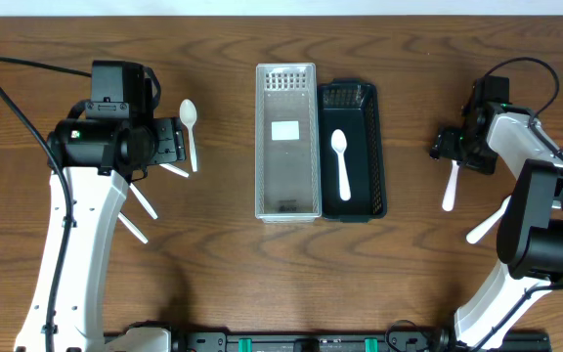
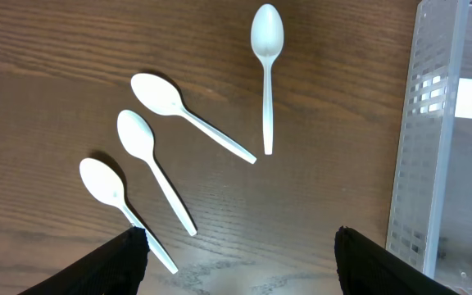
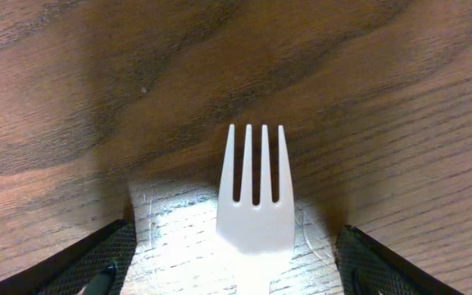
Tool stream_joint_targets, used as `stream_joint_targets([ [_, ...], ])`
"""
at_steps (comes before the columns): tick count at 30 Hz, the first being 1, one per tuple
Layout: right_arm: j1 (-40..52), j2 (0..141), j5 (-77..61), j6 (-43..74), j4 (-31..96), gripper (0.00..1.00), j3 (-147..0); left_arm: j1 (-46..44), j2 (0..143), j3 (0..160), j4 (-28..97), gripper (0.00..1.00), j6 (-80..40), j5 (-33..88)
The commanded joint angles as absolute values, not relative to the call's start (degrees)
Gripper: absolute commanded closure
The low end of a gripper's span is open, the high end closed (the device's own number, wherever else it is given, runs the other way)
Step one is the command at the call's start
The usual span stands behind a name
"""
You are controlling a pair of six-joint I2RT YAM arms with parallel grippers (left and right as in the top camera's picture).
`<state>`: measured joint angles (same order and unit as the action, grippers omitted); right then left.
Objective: Pack container
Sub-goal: 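Grasp a white fork on the right with the right gripper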
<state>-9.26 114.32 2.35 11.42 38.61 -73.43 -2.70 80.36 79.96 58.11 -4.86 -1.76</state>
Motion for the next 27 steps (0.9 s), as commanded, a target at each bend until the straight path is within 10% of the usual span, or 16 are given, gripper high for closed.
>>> stream_joint_targets([
  [1,-9.8,115.5,2.8,10.6,38.5,0.24,-73.6,-2.5,80.0,80.9,58.2,0.25,-5.2,-2.4],
  [27,-9.9,115.5,3.2,10.2,37.0,0.65,-73.6,-2.5,80.0,80.9,59.2,0.25,-5.2,-2.4],
])
